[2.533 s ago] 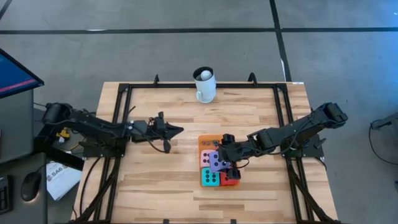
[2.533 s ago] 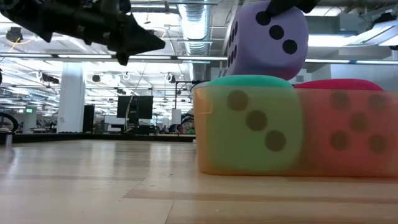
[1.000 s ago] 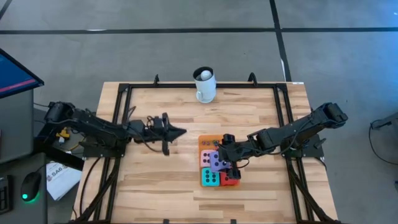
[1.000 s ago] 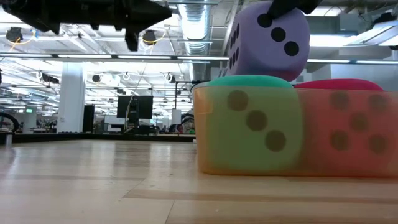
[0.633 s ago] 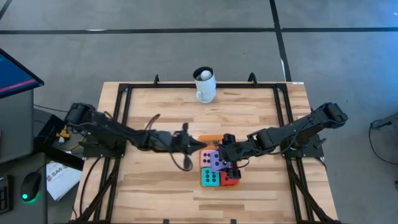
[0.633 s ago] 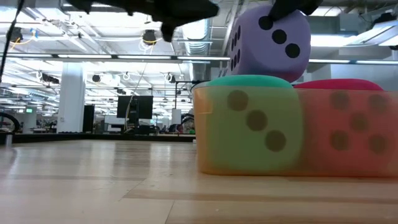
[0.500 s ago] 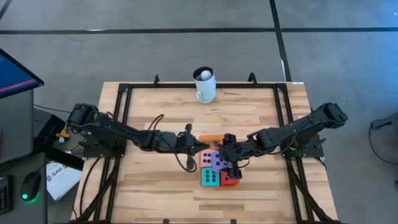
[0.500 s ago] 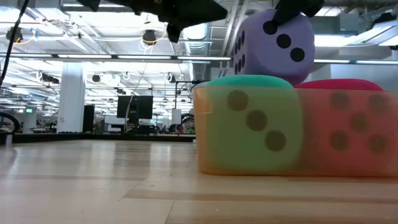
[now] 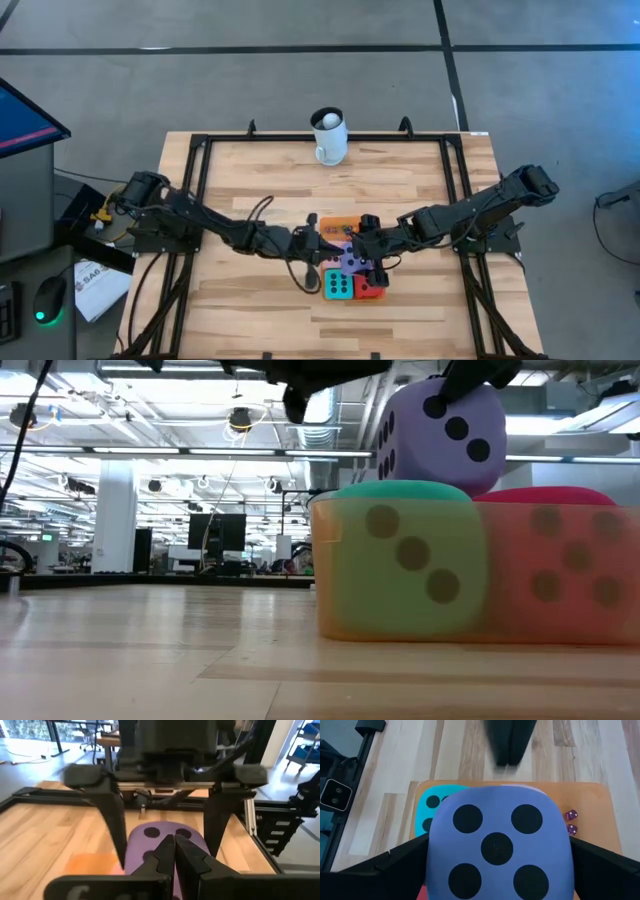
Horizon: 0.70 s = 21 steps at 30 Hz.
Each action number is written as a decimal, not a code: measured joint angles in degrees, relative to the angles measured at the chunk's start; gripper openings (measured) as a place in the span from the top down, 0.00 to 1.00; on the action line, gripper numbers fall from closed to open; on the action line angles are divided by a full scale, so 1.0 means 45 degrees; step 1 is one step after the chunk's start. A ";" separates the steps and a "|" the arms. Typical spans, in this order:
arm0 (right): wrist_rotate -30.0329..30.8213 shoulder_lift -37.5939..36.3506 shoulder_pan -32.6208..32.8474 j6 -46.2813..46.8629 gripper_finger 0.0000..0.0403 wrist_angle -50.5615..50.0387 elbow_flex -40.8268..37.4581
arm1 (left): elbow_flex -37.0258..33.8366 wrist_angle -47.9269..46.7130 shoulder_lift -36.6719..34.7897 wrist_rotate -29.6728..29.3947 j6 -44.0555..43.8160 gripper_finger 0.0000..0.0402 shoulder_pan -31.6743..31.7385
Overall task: Pick & Place Dice
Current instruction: Put the large purple dice into the orange bin
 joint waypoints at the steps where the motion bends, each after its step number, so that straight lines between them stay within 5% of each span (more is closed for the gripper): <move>1: 0.0000 0.0000 0.0000 -0.0002 0.01 0.0030 0.0000 | 0.0285 -0.0134 0.0260 -0.0001 0.0004 1.00 -0.0005; 8: -0.0004 0.0000 0.0000 0.0002 0.01 -0.0013 -0.0005 | 0.1697 -0.1740 0.0826 0.0023 0.0350 1.00 0.0024; 21: -0.0005 0.0000 0.0015 0.0002 0.01 0.0299 -0.0005 | 0.1905 -0.2284 0.0831 -0.0001 0.0162 1.00 -0.0005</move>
